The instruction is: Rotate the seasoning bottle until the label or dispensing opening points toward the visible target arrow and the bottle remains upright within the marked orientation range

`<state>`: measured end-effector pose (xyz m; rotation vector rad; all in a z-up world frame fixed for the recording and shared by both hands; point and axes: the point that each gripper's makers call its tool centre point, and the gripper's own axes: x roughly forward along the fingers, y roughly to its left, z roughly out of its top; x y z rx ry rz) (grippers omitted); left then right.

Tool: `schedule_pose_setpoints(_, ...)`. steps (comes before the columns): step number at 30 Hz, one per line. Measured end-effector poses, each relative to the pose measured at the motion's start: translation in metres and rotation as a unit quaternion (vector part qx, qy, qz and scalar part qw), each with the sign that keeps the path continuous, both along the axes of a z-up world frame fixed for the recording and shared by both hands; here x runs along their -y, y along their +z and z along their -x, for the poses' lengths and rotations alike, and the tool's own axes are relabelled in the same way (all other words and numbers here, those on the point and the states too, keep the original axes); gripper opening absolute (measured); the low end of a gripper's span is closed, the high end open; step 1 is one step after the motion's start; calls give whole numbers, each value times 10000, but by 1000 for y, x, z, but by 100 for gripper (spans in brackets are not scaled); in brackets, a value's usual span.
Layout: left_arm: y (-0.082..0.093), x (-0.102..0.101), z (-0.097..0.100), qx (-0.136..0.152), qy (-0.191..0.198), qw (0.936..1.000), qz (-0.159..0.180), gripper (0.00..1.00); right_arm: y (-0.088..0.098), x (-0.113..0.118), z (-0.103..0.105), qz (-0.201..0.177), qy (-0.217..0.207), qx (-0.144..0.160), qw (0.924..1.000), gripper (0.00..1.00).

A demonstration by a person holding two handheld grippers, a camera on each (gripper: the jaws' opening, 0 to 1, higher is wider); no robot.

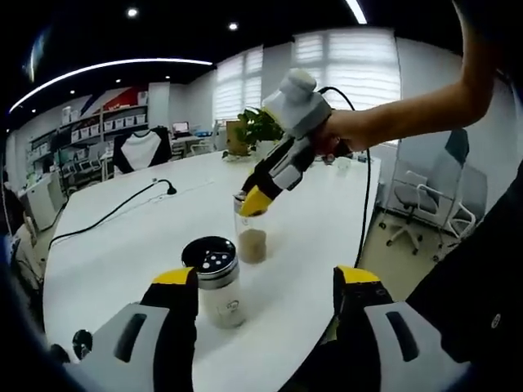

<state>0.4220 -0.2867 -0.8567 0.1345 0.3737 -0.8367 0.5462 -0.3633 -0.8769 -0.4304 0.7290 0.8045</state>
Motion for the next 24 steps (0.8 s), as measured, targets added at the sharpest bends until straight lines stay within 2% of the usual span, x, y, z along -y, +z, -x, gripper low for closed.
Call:
schedule_pose_setpoints(9,2,23,14,224,-419,9989,-56,71,0,1,16,70,2,-73,9999,35)
schedule_pose_setpoints(15,-4,38,16,153,-595,9981,-29,71,1,1,25,101,33,-104,9999,35)
schedule_pose_setpoints(24,-8,56,8,109,-701,9974,-118,71,3,-2,46,94,210,-165,9996,35)
